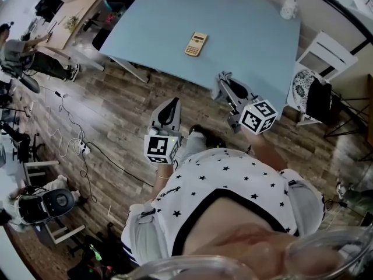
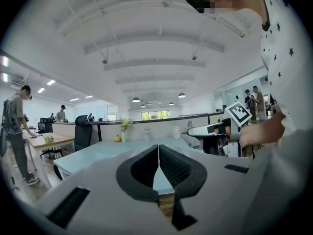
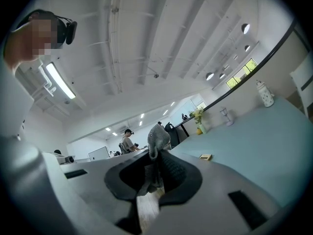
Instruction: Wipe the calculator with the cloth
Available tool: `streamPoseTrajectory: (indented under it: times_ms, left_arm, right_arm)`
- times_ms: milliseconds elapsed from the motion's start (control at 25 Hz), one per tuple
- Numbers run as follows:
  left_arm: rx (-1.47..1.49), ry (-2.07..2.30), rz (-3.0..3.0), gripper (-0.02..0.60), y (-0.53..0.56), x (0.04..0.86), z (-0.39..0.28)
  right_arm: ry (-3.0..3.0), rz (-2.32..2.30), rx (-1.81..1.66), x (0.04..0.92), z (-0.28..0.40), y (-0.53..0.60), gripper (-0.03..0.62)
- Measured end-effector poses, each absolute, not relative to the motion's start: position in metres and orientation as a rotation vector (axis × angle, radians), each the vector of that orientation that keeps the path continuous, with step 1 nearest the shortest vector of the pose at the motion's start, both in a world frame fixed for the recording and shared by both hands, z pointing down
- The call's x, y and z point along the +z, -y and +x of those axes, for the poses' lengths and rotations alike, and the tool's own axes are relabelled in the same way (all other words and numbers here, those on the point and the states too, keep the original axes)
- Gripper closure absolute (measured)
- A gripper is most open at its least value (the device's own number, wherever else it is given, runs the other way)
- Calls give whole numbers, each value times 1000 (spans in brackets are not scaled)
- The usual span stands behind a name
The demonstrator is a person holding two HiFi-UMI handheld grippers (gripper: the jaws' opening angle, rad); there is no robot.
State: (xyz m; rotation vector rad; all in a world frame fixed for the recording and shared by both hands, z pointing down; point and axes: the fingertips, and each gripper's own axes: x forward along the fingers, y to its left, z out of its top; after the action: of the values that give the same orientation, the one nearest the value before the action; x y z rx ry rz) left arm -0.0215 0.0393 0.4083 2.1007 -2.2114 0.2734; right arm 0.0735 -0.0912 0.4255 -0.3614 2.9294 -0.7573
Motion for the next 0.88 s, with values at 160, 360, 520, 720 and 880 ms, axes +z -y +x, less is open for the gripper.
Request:
streamPoseTrajectory:
  times_ms: [160, 360, 520, 720, 880]
  left_arm:
    - [254, 2195, 2116, 551, -29, 412, -32]
    - [242, 2142, 2191, 551, 11, 411, -54]
    - [233, 2069, 2291, 551, 51, 408, -70]
    - [229, 1964, 2371, 551, 97, 413, -93]
    - [231, 1879, 2434, 551, 132, 416, -109]
  right_arm:
    - [-2930, -378, -758, 427, 67, 98, 546]
    - [-2922, -434, -731, 425, 56, 116, 546]
    - [-2906, -518, -726, 427, 43, 137, 546]
    - [-2887, -603, -728, 430, 22, 165, 546]
    - [-2864, -696, -741, 436, 9, 191, 546]
